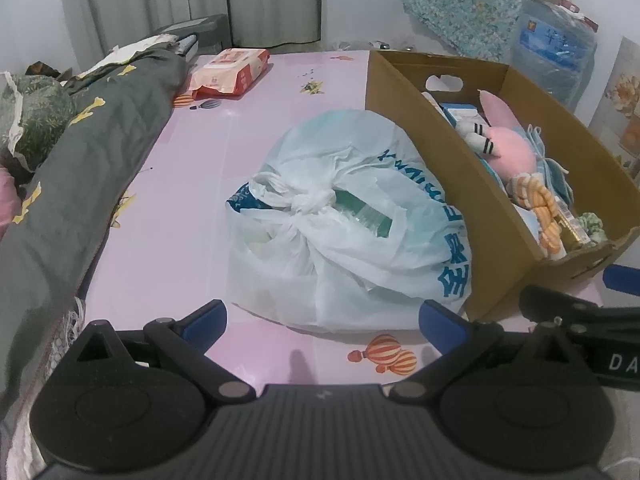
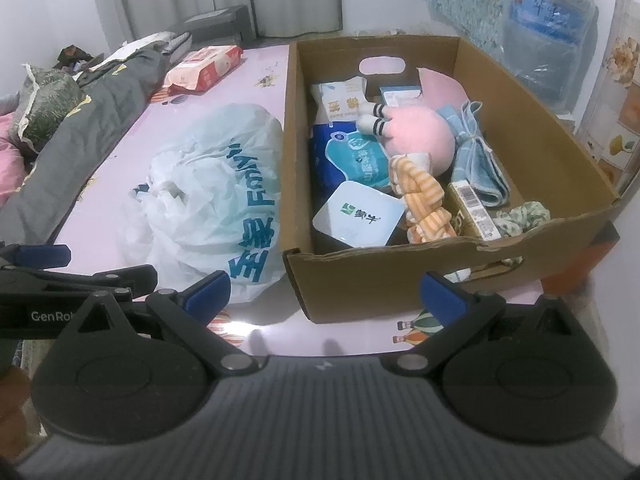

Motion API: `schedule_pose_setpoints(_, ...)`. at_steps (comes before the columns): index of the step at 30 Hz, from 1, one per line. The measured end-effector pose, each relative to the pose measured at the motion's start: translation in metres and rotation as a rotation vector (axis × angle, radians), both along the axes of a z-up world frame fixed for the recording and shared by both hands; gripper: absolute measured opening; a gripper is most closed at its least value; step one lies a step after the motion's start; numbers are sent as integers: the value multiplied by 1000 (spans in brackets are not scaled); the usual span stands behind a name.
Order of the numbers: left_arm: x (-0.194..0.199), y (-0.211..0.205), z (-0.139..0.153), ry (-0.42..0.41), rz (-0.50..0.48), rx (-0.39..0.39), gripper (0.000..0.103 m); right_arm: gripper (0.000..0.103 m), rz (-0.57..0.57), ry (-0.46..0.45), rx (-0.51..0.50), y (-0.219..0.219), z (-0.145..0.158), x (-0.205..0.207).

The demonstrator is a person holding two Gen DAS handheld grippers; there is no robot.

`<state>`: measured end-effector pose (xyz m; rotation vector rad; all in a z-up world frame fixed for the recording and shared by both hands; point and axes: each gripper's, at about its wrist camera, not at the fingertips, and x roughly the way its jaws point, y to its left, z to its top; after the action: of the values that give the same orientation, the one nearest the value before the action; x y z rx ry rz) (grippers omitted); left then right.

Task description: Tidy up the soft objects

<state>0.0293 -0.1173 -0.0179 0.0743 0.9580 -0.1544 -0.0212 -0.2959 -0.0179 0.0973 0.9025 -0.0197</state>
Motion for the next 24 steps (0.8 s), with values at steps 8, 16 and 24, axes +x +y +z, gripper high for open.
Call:
schedule_pose_setpoints(8,-1,1,2,-5,3,-7,103,102,-1,-4,5,0,2,-1)
schedule_pose_setpoints(16,-2,2,3,-10,2,-10,103,102,-3,-4,12,1,3,-3)
schedule_pose_setpoints(24,-3,2,4,-11,3,-11,103,102,-3,-3,14,0,3,-3)
